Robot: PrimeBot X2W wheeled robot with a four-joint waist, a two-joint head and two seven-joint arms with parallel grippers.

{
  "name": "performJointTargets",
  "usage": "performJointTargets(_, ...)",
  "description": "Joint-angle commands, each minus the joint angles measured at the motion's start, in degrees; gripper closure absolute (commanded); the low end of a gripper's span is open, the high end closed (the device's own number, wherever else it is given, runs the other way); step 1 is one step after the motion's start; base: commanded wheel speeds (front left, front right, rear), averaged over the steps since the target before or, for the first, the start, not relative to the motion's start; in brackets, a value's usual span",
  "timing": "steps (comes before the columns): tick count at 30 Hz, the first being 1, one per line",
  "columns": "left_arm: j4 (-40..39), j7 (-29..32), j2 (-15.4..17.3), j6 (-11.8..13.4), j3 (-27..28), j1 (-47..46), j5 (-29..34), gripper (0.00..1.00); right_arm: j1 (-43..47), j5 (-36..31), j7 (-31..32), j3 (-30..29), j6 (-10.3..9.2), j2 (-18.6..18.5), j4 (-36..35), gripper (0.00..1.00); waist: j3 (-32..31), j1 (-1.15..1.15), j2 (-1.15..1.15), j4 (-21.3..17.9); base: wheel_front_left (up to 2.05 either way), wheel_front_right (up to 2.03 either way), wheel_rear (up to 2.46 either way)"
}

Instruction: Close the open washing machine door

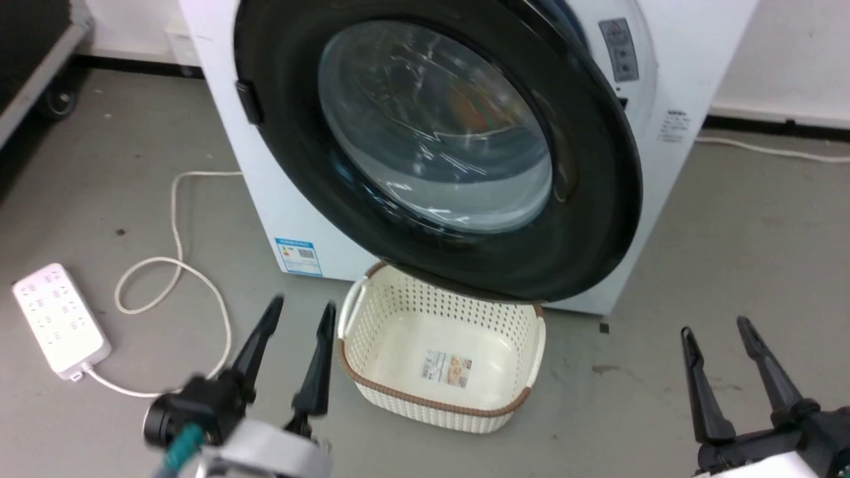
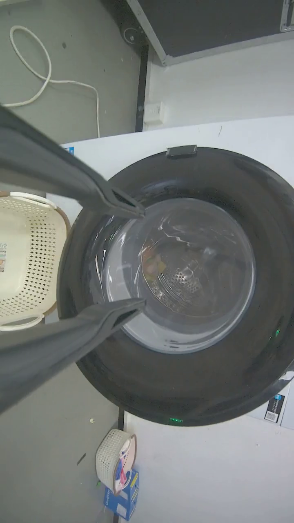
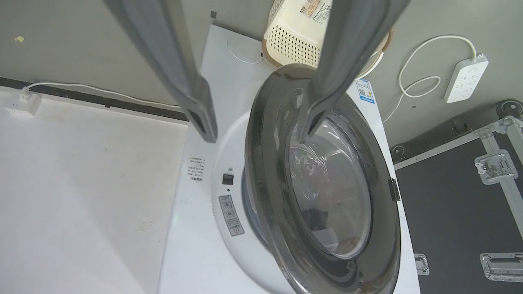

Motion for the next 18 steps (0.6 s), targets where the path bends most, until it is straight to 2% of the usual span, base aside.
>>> performJointTargets(1, -0.90, -0.24, -0.91, 1.20, 0.90, 2.12, 2.50, 0.00, 1.33, -0.50, -0.26, 0.12, -0.04, 0.44, -0.13, 0.00, -0.88, 0.01, 0.00, 0.71, 0.00, 0.00, 0.00)
performJointTargets(6, -2.33, -0.24, -2.65, 2.74, 3.63, 7.00, 8.29, 0.00, 2.50, -1.08, -0.26, -0.03, -0.04, 0.99, 0.76, 0.00, -1.81, 0.01, 0.00, 0.69, 0.00, 0.00, 0.00)
performJointTargets(13, -1.48, -0.24, -3.00, 2.70, 3.78, 9.65, 14.58, 0.00, 3.58, -0.44, -0.26, 0.72, -0.04, 1.57, 2.10, 0.00, -1.78, 0.01, 0.00, 0.81, 0.00, 0.00, 0.00)
performJointTargets(14, -1.41, -0.24, -3.27, 2.72, 3.77, 9.66, 14.98, 0.00, 3.65, 0.01, -0.26, 1.24, -0.04, 1.60, 2.63, 0.64, -1.53, 0.01, 0.00, 1.02, 0.00, 0.00, 0.00)
performJointTargets(15, -1.43, -0.24, -3.65, 2.80, 3.87, 9.66, 15.19, 0.00, 3.47, 0.12, -0.26, 1.82, -0.04, 1.48, 2.78, 1.00, -1.19, 0.01, 0.00, 1.24, 0.00, 0.00, 0.00)
performJointTargets(18, -1.58, -0.25, -4.46, 2.92, 4.27, 9.50, 15.80, 0.00, 2.05, 0.47, -0.26, 3.94, -0.04, -0.07, 2.29, 1.00, 0.44, 0.01, 0.00, 2.05, 0.00, 0.00, 0.00)
